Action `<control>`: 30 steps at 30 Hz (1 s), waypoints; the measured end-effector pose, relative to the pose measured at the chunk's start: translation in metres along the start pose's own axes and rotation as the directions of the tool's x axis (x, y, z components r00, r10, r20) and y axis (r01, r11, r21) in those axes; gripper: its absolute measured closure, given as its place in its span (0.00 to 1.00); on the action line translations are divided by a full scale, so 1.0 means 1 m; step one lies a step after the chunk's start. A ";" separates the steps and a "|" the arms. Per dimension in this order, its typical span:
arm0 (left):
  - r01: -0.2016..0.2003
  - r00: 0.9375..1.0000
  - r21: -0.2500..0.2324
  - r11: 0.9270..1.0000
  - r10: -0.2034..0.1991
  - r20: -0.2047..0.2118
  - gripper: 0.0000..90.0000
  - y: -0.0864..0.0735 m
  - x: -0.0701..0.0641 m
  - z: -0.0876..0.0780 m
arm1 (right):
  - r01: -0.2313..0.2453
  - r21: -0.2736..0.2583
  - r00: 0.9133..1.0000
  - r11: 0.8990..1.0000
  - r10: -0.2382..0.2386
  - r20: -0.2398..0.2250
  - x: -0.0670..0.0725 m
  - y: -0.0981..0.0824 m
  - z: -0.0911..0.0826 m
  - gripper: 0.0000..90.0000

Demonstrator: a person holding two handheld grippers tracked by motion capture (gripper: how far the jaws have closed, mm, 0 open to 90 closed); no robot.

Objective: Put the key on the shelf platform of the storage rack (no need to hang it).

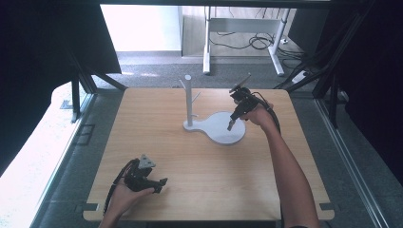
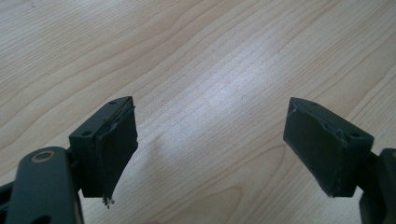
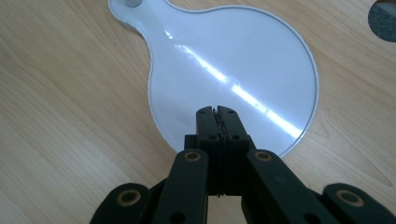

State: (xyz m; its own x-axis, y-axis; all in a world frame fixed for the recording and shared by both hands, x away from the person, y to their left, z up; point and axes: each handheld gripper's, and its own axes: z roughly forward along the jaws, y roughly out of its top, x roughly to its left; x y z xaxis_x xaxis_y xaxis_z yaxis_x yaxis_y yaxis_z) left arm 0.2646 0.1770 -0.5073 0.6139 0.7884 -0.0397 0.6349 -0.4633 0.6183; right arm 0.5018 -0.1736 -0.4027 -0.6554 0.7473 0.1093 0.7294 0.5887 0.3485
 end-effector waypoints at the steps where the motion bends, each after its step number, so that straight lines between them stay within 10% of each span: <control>1: 0.000 1.000 0.000 1.000 0.000 0.000 0.20 0.000 0.000 0.000 | 0.000 0.000 1.000 1.000 0.000 0.000 0.000 0.000 0.000 1.00; 30: -0.013 1.000 0.011 1.000 0.013 0.009 0.20 0.000 -0.002 0.003 | -0.036 0.018 0.999 0.999 0.036 0.015 -0.009 0.018 0.048 1.00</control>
State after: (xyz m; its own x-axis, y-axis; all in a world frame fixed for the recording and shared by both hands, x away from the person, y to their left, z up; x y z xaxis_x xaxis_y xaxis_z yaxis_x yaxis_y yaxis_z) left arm 0.2650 0.1744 -0.5098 0.6265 0.7785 -0.0388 0.6317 -0.4779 0.6104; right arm 0.5299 -0.1546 -0.4421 -0.6260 0.7723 0.1080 0.7560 0.5670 0.3272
